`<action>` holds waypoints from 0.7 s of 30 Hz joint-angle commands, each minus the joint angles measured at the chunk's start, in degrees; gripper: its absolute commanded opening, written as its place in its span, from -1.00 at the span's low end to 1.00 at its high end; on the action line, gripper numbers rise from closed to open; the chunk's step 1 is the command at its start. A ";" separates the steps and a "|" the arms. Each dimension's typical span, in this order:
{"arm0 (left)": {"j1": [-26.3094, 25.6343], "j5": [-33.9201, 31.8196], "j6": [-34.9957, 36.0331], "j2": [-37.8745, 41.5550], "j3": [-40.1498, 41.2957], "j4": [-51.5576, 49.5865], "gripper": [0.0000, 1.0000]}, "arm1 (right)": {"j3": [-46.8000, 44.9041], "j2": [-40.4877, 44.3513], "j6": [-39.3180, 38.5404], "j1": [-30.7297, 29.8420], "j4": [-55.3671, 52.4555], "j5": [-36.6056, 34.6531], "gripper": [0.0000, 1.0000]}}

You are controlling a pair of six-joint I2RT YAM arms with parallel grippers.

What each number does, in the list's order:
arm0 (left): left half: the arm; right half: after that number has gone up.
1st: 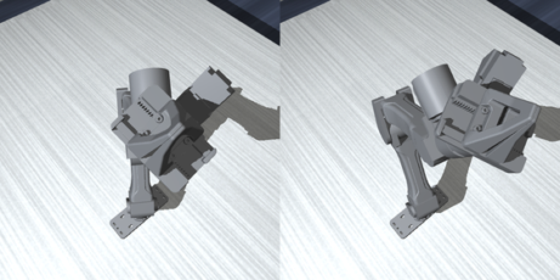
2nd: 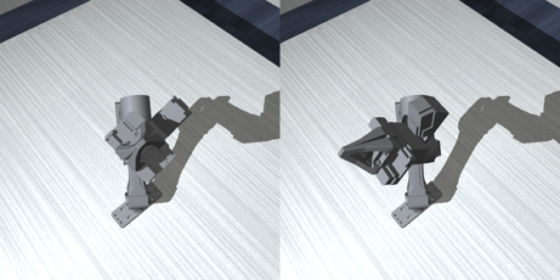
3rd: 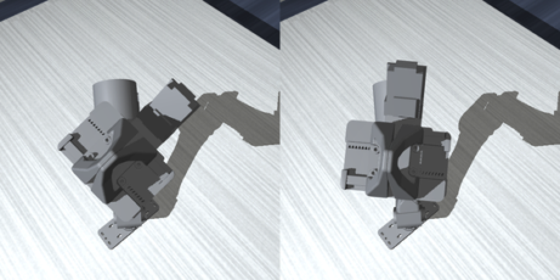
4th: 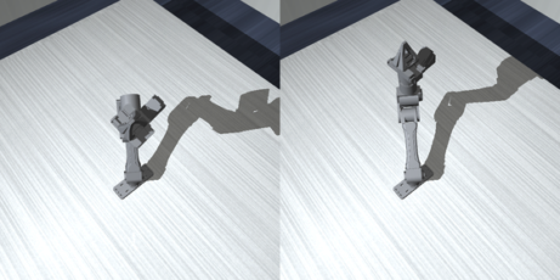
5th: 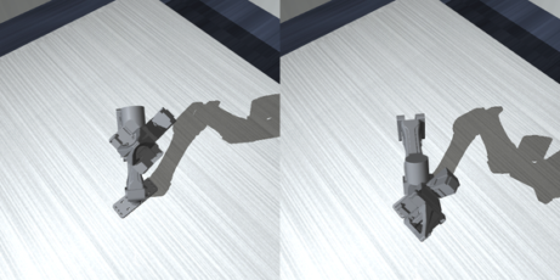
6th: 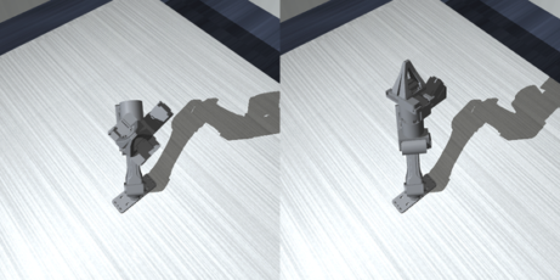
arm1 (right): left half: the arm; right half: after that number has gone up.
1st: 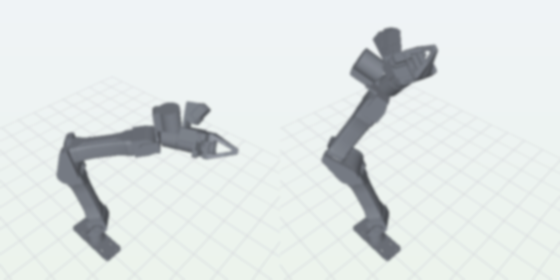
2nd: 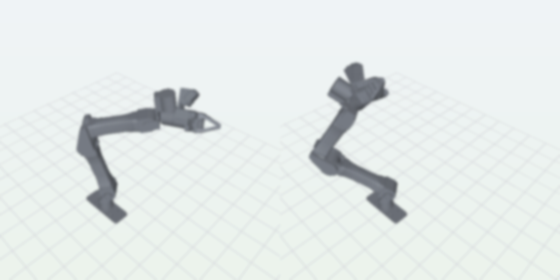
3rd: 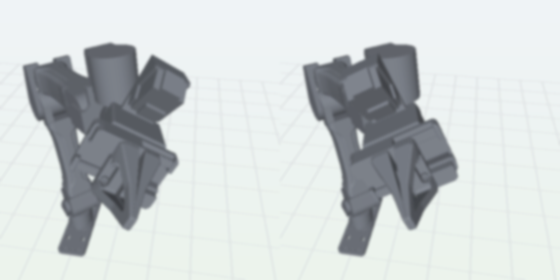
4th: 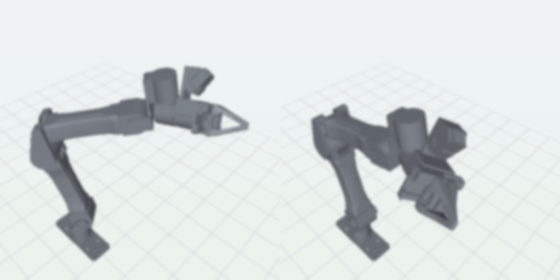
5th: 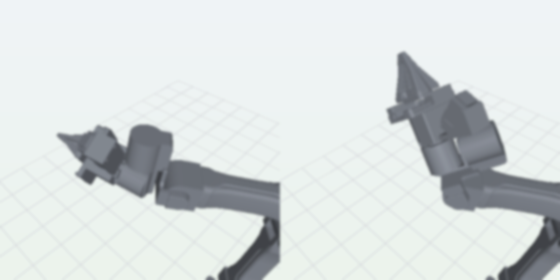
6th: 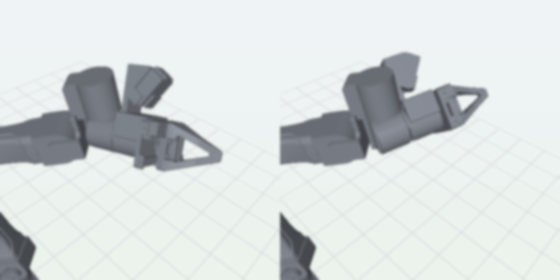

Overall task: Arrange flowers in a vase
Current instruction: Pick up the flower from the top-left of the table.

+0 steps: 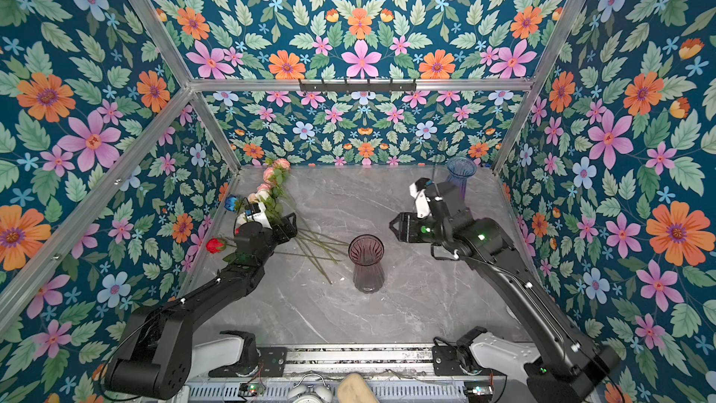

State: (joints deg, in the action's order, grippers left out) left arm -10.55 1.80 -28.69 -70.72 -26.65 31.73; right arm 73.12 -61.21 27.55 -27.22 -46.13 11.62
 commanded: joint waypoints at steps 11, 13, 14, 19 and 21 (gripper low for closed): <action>6.59 8.19 -1.15 -20.14 -28.35 -22.23 0.27 | -41.73 5.86 12.77 17.20 33.83 14.09 0.14; 6.59 6.52 -0.61 -25.22 -34.09 -27.04 0.15 | -45.20 4.49 14.24 17.19 39.13 15.07 0.14; 6.59 5.68 -0.50 -26.97 -36.05 -28.52 0.14 | -46.51 3.81 15.02 17.20 41.45 15.58 0.14; 5.86 7.18 0.57 -35.39 -44.81 -35.72 0.03 | -50.73 -0.36 14.60 17.16 47.45 16.08 0.14; 5.21 6.19 1.66 -37.84 -46.99 -38.65 -0.05 | -52.97 -0.65 15.66 17.20 50.55 16.10 0.14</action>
State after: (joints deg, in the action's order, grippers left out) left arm -4.73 8.47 -29.26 -106.74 -71.68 0.01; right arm 21.74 -61.41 41.76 -10.02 -2.81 27.00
